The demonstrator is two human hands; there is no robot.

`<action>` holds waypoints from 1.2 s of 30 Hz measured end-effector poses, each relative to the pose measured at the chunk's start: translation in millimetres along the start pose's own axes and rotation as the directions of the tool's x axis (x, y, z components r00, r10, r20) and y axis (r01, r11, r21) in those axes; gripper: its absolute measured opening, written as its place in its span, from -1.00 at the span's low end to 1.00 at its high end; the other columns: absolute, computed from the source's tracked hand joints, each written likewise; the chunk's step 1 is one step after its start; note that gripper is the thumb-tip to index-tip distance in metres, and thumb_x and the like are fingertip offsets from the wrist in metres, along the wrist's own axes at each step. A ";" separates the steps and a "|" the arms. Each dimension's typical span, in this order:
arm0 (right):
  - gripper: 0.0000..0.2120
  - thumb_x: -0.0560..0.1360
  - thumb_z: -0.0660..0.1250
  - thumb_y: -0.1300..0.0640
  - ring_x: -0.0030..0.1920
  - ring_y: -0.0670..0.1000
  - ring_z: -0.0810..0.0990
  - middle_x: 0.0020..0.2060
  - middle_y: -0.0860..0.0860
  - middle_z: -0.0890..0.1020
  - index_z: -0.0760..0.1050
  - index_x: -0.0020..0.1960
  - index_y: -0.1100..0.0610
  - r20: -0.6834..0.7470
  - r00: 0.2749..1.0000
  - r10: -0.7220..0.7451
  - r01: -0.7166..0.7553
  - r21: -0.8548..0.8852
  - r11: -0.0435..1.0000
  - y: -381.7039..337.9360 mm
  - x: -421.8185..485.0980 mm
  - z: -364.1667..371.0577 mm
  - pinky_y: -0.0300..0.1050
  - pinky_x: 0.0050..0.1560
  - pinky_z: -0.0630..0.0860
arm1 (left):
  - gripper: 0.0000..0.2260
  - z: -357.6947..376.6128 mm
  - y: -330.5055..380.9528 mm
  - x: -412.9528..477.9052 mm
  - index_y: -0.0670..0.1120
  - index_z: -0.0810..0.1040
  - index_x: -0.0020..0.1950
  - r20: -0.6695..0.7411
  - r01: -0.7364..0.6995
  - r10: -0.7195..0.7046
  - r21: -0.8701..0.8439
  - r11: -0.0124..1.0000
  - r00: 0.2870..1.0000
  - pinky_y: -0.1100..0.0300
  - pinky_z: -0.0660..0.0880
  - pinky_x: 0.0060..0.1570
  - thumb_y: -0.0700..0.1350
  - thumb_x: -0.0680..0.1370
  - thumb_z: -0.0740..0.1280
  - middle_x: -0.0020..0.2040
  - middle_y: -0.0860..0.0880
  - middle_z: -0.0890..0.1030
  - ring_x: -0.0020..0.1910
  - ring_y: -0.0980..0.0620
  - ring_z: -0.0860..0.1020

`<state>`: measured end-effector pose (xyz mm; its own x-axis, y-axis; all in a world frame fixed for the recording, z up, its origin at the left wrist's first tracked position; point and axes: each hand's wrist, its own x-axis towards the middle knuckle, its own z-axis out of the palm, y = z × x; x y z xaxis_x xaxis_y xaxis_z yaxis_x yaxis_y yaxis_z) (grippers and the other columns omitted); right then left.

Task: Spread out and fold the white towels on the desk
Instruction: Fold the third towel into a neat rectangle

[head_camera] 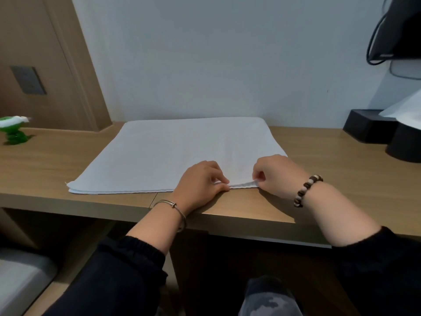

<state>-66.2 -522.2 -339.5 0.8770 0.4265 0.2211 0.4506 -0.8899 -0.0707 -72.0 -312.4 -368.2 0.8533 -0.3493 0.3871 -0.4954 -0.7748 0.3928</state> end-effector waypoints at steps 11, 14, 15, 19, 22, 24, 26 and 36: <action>-0.88 0.51 0.29 0.20 -0.08 -0.03 0.52 -0.10 -0.07 0.58 0.60 -0.13 0.08 -0.037 0.999 -0.008 0.010 0.054 0.998 0.4 -10.3 6.5 -0.23 -0.07 0.41 | -0.89 -0.2 4.9 0.5 -0.15 0.62 -0.20 0.001 -0.141 0.142 0.114 0.983 0.990 0.16 0.39 -0.11 -0.18 0.51 0.36 -0.15 -0.02 0.57 -0.13 0.03 0.48; -0.88 0.52 0.31 0.20 -0.07 -0.03 0.53 -0.10 -0.07 0.60 0.62 -0.13 0.10 -0.039 0.999 0.001 0.003 0.099 0.995 2.3 -9.9 8.6 -0.22 -0.03 0.43 | -0.88 -1.8 4.7 -0.3 -0.16 0.61 -0.20 0.048 -0.183 0.178 0.146 0.972 0.983 0.21 0.38 -0.14 -0.18 0.52 0.34 -0.14 0.00 0.55 -0.14 0.05 0.47; -0.89 0.51 0.32 0.20 -0.07 -0.05 0.53 -0.11 -0.08 0.59 0.62 -0.13 0.09 -0.029 0.999 0.013 -0.009 0.135 0.991 4.0 -9.3 8.6 -0.23 -0.03 0.42 | -0.88 -2.2 3.8 -1.5 -0.14 0.61 -0.19 0.051 -0.186 0.180 0.143 0.972 0.982 0.23 0.37 -0.15 -0.16 0.51 0.34 -0.14 0.01 0.54 -0.15 0.07 0.45; -0.91 0.48 0.38 0.16 -0.18 -0.25 0.56 -0.24 -0.24 0.61 0.66 -0.15 0.03 0.027 0.984 0.175 -0.167 0.476 0.863 18.1 -3.3 -1.2 -0.46 -0.21 0.39 | -0.87 1.7 5.8 -1.7 -0.07 0.54 -0.20 0.018 -0.111 0.110 0.090 0.990 0.994 0.24 0.33 -0.20 -0.05 0.49 0.39 -0.20 0.07 0.49 -0.19 0.10 0.41; -0.87 0.50 0.37 0.13 -0.26 -0.19 0.53 -0.32 -0.13 0.60 0.63 -0.20 0.10 -0.085 0.892 0.444 -0.308 0.605 0.734 37.6 1.7 -9.7 -0.26 -0.17 0.44 | -0.82 10.2 13.1 5.6 0.00 0.43 -0.17 0.018 -0.053 0.051 0.141 0.989 0.999 0.22 0.32 -0.22 0.06 0.51 0.34 -0.25 0.13 0.42 -0.21 0.10 0.41; -0.71 0.53 0.32 0.05 -0.33 -0.03 0.49 -0.38 0.01 0.56 0.56 -0.29 0.19 -0.066 0.816 0.574 -0.476 0.485 0.733 52.3 2.0 -14.7 -0.07 -0.14 0.48 | -0.84 15.2 15.5 8.4 0.05 0.42 -0.13 0.016 -0.024 0.022 0.155 0.988 1.000 0.21 0.31 -0.24 0.09 0.52 0.31 -0.28 0.17 0.38 -0.21 0.12 0.40; -0.61 0.55 0.27 -0.05 -0.38 0.05 0.46 -0.37 0.11 0.54 0.54 -0.24 0.26 0.111 0.761 0.639 -0.638 0.307 0.706 58.7 -1.6 -18.6 -0.04 -0.22 0.49 | -0.86 18.1 15.2 9.4 0.09 0.40 -0.12 0.017 -0.019 0.017 0.157 0.987 1.000 0.23 0.29 -0.27 0.10 0.53 0.29 -0.30 0.20 0.36 -0.21 0.14 0.39; -0.82 0.54 0.32 0.17 -0.41 -0.04 0.44 -0.39 0.07 0.51 0.52 -0.08 0.31 0.452 0.670 0.588 -0.739 0.479 0.474 58.3 -10.4 -33.3 -0.22 -0.36 0.43 | -0.87 19.7 13.0 10.9 0.12 0.38 -0.13 0.016 -0.027 0.025 0.155 0.987 1.000 0.29 0.23 -0.33 0.11 0.54 0.28 -0.30 0.20 0.36 -0.24 0.15 0.37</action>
<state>-54.6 -583.9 -313.6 0.9284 -0.1644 -0.3333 -0.3547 -0.6597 -0.6626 -65.9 -336.7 -375.2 0.8434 -0.3767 0.3830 -0.4868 -0.8376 0.2479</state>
